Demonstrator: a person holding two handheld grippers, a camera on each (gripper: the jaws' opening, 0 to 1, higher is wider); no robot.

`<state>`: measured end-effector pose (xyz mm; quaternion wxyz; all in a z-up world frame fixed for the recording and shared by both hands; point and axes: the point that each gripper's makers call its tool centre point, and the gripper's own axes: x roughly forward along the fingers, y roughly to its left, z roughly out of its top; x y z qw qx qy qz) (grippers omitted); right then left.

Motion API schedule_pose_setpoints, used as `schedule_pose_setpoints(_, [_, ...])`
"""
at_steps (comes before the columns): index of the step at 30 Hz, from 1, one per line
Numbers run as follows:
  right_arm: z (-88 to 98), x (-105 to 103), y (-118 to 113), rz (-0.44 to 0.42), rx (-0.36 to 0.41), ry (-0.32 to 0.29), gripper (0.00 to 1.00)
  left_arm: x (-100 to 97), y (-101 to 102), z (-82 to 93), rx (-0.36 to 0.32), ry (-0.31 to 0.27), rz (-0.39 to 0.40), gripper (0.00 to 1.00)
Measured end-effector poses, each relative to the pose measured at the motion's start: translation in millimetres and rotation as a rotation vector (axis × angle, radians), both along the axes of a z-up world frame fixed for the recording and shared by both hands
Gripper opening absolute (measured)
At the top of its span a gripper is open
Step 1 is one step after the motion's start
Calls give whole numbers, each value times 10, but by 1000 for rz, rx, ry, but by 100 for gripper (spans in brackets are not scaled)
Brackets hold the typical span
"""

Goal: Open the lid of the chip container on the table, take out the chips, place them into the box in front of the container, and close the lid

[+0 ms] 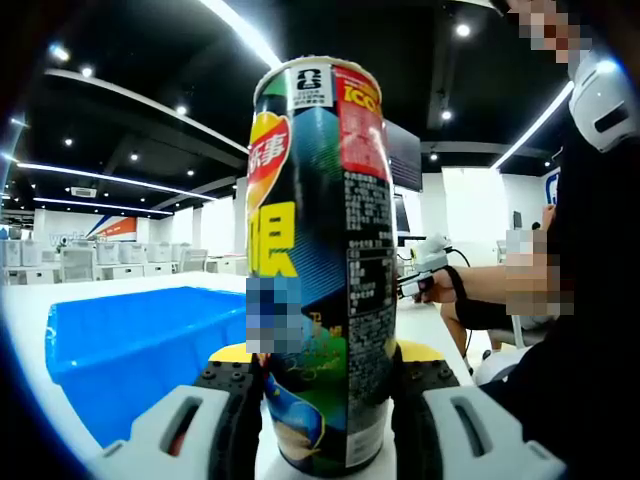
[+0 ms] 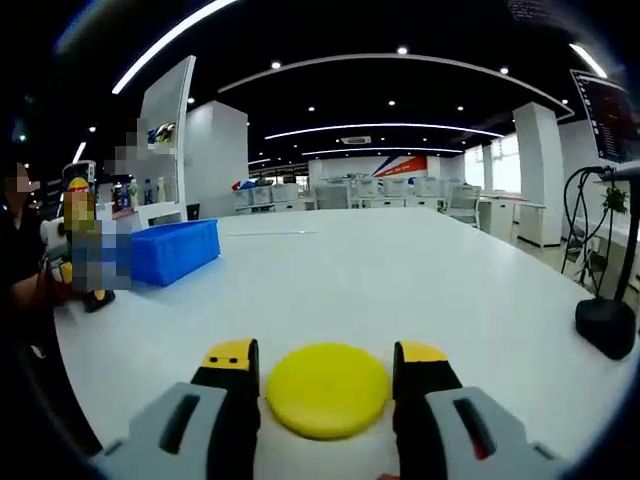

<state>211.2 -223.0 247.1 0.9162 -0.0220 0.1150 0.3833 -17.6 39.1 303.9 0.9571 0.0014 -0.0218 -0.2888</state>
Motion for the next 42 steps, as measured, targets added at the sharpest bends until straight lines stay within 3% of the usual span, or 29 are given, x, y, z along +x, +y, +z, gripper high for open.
schedule_pose_setpoints(31, [135, -77, -11, 8, 71, -10, 49, -39, -13, 2, 16, 4, -7, 51])
schedule_pose_setpoints(37, [253, -156, 67, 36, 64, -35, 48, -52, -4, 4, 15, 2, -4, 51])
schedule_pose_setpoints(42, [494, -289, 243, 98, 82, -62, 47, -45, 5, -1, 3, 9, -5, 51])
